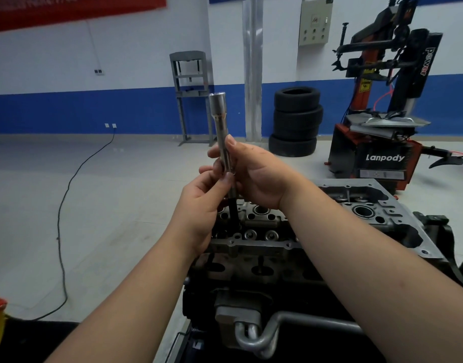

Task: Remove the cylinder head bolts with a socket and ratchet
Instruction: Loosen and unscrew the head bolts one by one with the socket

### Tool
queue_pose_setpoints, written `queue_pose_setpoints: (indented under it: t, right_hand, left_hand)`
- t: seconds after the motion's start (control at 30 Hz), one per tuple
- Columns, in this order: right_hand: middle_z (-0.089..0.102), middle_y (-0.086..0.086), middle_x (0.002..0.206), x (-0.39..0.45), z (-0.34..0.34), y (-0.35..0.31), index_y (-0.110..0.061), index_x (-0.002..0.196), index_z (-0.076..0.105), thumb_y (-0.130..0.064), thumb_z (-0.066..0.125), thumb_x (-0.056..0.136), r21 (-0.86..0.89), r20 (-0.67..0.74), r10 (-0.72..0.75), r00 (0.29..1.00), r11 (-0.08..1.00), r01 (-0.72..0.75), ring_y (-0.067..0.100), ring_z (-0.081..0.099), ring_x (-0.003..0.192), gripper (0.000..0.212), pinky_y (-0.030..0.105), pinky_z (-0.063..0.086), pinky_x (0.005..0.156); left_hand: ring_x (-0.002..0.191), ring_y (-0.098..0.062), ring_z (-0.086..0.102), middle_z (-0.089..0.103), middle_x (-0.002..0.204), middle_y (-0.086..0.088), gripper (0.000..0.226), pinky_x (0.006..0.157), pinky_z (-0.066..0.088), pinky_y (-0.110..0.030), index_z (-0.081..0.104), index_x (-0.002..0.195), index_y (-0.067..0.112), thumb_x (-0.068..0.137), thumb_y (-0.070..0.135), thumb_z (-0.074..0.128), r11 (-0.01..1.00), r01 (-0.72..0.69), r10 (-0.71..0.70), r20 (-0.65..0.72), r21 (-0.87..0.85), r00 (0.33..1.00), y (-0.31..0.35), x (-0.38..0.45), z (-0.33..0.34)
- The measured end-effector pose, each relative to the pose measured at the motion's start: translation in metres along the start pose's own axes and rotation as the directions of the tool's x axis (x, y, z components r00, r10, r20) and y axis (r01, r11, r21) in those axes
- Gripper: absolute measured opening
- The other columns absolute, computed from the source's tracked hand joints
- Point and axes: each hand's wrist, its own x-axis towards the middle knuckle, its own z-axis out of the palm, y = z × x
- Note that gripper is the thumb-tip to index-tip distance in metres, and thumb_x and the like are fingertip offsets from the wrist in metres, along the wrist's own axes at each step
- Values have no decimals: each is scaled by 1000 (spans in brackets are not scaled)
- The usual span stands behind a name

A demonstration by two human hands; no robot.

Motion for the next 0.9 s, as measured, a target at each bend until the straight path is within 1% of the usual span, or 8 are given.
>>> queue_pose_setpoints:
  t: [0.17, 0.23, 0.3, 0.4, 0.57, 0.67, 0.77, 0.9]
  right_hand:
    - [65, 1, 78, 2, 2, 0, -14, 99, 54, -36, 51, 99, 40, 9, -35, 999, 999, 35, 32, 62, 118, 23, 50, 49, 101]
    - [67, 1, 80, 2, 1, 0, -13, 97, 57, -38, 46, 102, 27, 4, -32, 999, 999, 32, 33, 61, 113, 27, 50, 49, 99]
    - [70, 2, 85, 3, 0, 1, -14, 97, 62, -43, 46, 101, 9, 4, -18, 1000, 1000, 18, 33, 60, 110, 34, 48, 49, 95]
    - [71, 2, 89, 3, -1, 1, -14, 97, 66, -47, 49, 99, 13, -4, 5, 1000, 1000, -5, 31, 61, 108, 37, 46, 51, 94]
    - [69, 1, 86, 5, -3, 4, -13, 100, 68, -49, 53, 94, 26, -35, 34, 999, 999, -34, 28, 60, 103, 40, 55, 41, 107]
    - [68, -2, 84, 4, -1, 5, -14, 102, 68, -57, 51, 94, 60, -65, 89, 994, 995, -85, 17, 64, 86, 47, 37, 50, 90]
    - [64, -3, 76, 6, 5, 6, -11, 100, 63, -51, 49, 99, 53, -186, 117, 976, 993, -109, 12, 59, 70, 43, 31, 48, 75]
    - [64, -5, 63, 5, 4, 2, -11, 89, 67, -27, 56, 100, -289, -378, 51, 924, 942, -170, 12, 59, 63, 23, 27, 52, 63]
  left_hand:
    - [107, -18, 73, 78, 107, -3, 31, 94, 54, -34, 75, 106, 22, 81, 39, 69, 1000, -9, 9, 1, 10, 1000, -1, 1, 2]
    - [107, -17, 73, 78, 108, -3, 21, 89, 56, -29, 80, 101, 29, 92, 42, 65, 1000, 1, 0, 30, -6, 1000, 0, 2, 0]
    - [105, -14, 74, 79, 106, 0, 26, 80, 57, -21, 82, 96, 35, 97, 38, 57, 1000, 5, -4, 65, -26, 998, -1, 3, -3]
    - [105, -15, 74, 79, 105, -1, 26, 81, 57, -19, 81, 96, 32, 97, 35, 55, 1000, -9, 10, 69, -4, 998, -5, 4, -4]
    - [95, -4, 72, 76, 93, 11, 18, 83, 54, -17, 70, 102, 26, 93, 36, 59, 986, -99, 89, 77, 134, 993, -15, 6, -2]
    - [102, -8, 72, 75, 101, 9, 16, 89, 56, -26, 74, 97, 37, 92, 44, 60, 977, -111, 102, 61, 182, 993, -15, 6, -1]
    - [101, -12, 73, 77, 101, 6, 18, 91, 56, -32, 73, 95, 36, 93, 47, 58, 963, -126, 115, 62, 238, 991, -13, 3, 1]
    - [96, -8, 74, 78, 97, 10, 18, 78, 57, -20, 69, 100, 30, 98, 43, 57, 952, -139, 130, 49, 274, 990, -5, 2, 2]
